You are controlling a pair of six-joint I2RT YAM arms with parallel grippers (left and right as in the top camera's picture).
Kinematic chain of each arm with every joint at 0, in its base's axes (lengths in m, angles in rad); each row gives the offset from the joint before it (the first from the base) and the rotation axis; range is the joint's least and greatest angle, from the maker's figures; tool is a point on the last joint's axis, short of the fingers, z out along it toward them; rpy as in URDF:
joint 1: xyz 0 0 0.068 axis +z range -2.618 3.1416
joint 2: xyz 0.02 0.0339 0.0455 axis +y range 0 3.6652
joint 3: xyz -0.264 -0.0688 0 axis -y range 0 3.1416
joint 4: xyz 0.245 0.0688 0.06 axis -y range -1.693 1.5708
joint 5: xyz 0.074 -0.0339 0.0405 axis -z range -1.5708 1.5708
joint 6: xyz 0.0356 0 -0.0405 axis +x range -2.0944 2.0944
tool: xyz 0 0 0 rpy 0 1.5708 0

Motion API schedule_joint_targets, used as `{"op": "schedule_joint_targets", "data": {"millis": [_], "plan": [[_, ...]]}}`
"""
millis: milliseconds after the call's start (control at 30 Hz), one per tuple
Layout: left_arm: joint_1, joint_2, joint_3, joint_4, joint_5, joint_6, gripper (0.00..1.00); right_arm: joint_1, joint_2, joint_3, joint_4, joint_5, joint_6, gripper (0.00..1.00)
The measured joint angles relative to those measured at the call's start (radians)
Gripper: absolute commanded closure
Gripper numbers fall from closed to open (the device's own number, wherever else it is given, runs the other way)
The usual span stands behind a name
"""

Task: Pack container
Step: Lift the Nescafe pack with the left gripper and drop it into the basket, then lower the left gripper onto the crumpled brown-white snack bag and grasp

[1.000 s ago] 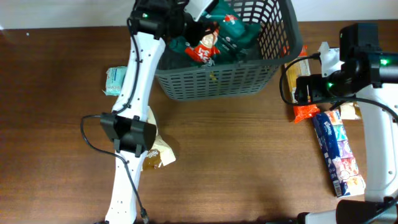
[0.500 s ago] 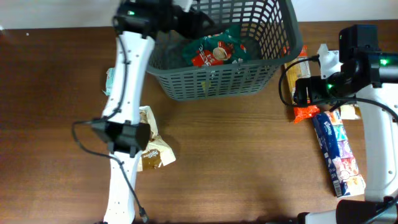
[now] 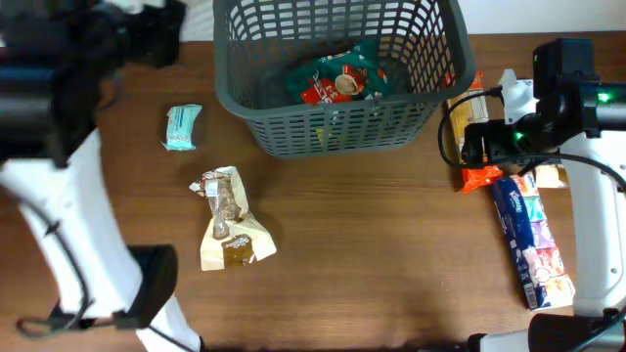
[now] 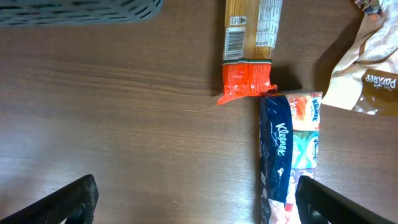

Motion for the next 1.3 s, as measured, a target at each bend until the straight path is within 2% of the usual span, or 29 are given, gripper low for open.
{"op": "schedule_joint_targets", "data": {"millis": [167, 333, 433, 567, 800, 933, 1300], "plan": [[0.118, -0.120, -0.225, -0.006, -0.028, -0.011, 0.25, 0.000, 0.000, 0.000, 0.000, -0.008, 0.000, 0.01], [0.222, -0.246, -0.590, 0.034, -0.034, -0.023, 0.22, 0.000, 0.000, 0.000, 0.000, -0.013, 0.001, 0.01], [0.255, -0.312, -0.814, 0.035, -0.023, -0.026, 0.16, 0.000, 0.000, 0.000, 0.000, -0.016, 0.000, 0.01], [0.254, -0.338, -1.025, 0.061, 0.011, -0.033, 0.15, 0.000, 0.000, 0.000, 0.001, -0.016, 0.001, 0.01], [0.254, -0.331, -1.504, 0.330, 0.148, -0.036, 0.19, 0.000, 0.000, 0.000, 0.010, -0.019, 0.001, 0.01], [0.248, -0.328, -1.651, 0.407, 0.169, -0.037, 0.21, 0.000, 0.000, 0.000, 0.012, -0.020, 0.000, 0.01], [0.095, -0.328, -2.016, 0.761, 0.203, -0.037, 0.22, 0.000, 0.000, 0.000, 0.013, -0.023, 0.001, 0.01]]}}
